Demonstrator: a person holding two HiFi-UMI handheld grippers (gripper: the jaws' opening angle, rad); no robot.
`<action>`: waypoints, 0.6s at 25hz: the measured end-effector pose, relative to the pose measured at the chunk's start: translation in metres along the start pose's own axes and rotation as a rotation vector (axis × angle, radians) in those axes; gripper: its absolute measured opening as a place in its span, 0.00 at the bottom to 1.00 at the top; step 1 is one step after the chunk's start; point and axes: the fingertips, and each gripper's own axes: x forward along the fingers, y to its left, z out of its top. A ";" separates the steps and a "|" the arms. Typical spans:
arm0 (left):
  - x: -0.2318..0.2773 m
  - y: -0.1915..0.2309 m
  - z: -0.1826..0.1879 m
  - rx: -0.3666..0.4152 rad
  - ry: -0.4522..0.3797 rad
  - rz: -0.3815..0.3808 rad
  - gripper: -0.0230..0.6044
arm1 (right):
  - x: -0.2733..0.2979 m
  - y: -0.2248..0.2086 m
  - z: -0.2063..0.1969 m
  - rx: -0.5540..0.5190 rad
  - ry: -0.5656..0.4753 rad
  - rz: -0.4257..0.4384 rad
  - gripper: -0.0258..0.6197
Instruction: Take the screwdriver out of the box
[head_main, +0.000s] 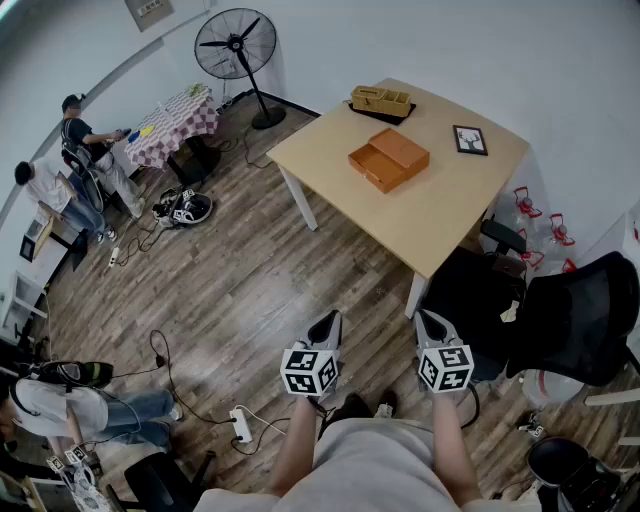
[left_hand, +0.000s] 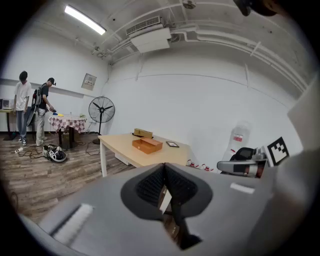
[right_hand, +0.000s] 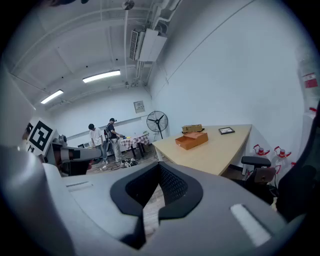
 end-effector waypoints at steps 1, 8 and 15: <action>0.002 0.002 0.002 -0.002 -0.002 0.007 0.12 | 0.004 0.000 0.002 -0.001 -0.001 0.009 0.04; 0.002 0.013 0.008 0.007 -0.021 0.047 0.12 | 0.015 -0.004 0.007 0.006 -0.029 0.048 0.04; -0.024 0.049 0.009 -0.007 -0.025 0.161 0.12 | 0.018 -0.023 0.009 0.118 -0.060 0.068 0.04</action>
